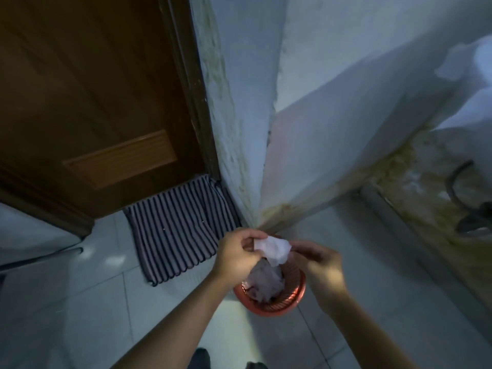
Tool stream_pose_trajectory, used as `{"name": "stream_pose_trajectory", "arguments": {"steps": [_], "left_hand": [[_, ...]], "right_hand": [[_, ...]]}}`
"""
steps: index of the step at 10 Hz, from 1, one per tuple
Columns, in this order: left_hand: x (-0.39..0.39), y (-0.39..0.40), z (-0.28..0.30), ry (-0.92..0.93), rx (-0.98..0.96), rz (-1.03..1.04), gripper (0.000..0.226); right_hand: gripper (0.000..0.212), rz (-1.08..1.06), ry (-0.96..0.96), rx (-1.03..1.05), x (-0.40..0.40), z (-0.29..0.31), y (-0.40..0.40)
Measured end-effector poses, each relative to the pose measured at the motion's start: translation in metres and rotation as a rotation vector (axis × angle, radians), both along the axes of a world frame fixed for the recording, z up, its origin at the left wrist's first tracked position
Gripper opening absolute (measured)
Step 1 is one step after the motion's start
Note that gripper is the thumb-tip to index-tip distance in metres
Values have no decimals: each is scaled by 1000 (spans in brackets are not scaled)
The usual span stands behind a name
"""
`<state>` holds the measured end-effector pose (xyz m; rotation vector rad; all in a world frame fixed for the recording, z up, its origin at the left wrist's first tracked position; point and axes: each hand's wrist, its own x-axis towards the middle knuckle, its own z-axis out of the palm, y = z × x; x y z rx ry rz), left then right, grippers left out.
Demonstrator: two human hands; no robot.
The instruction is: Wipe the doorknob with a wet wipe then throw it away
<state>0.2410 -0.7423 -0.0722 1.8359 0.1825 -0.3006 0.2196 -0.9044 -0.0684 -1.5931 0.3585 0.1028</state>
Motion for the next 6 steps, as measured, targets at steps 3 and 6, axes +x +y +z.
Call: {"name": "stream_pose_trajectory", "arguments": {"steps": [3,6], "left_hand": [[-11,-1,-77,47,196,-390,56],[-10,15,-8,-43,482,-625,62]], "right_hand": [[29,211,22,-487,-16,-66,3],[44,414,-51,-752,-12,-36,7]]}}
